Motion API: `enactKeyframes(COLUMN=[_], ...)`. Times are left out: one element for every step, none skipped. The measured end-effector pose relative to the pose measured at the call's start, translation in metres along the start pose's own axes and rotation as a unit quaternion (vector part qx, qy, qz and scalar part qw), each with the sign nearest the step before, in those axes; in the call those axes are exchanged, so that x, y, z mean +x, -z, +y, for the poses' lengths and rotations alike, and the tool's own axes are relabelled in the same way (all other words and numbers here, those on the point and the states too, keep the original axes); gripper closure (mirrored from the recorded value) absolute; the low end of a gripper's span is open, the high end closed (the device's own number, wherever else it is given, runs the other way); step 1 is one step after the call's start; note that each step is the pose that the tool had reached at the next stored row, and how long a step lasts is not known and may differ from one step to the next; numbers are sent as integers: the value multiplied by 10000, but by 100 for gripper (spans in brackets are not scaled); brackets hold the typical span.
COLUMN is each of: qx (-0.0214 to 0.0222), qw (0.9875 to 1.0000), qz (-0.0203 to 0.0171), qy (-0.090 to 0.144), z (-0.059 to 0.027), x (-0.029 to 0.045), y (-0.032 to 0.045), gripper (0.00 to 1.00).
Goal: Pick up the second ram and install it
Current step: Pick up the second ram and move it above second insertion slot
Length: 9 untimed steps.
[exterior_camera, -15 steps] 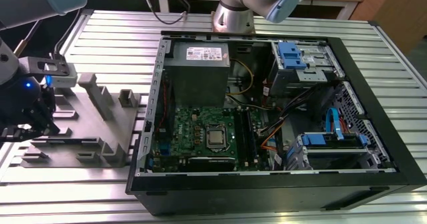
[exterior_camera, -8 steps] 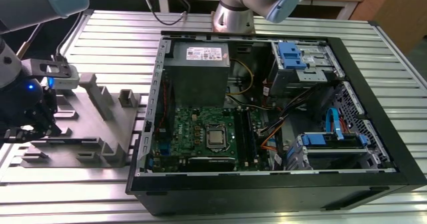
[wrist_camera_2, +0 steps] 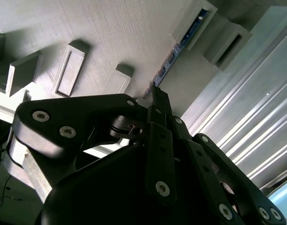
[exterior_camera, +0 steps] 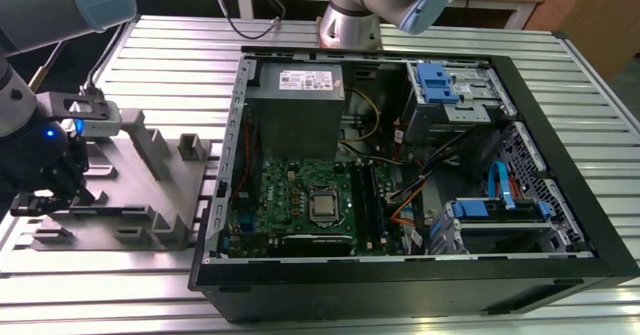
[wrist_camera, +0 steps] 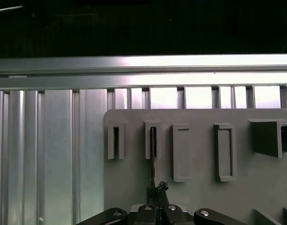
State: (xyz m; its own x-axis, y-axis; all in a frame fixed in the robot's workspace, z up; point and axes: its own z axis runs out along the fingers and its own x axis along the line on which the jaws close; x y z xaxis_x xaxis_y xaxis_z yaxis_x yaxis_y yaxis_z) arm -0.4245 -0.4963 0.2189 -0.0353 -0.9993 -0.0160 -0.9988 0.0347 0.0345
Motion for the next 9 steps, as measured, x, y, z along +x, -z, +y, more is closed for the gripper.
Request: enactKeyframes(qx=[0, 0, 0, 0, 0, 0, 0, -1, -1], qw=[10000, 10000, 10000, 10000, 10000, 10000, 10000, 10000, 10000], qz=[0, 0, 0, 0, 0, 0, 0, 0, 1], qy=[0, 0, 0, 0, 0, 0, 0, 0, 0], z=[0, 0, -1, -1, -1, -2, -2, -2, -2], x=[0, 0, 0, 1, 1, 1, 1, 1, 1], y=[-7, -14, -22, -30, -38, -48, -58, -64, -65], gripper=[93, 93, 93, 93, 93, 93, 93, 93, 93])
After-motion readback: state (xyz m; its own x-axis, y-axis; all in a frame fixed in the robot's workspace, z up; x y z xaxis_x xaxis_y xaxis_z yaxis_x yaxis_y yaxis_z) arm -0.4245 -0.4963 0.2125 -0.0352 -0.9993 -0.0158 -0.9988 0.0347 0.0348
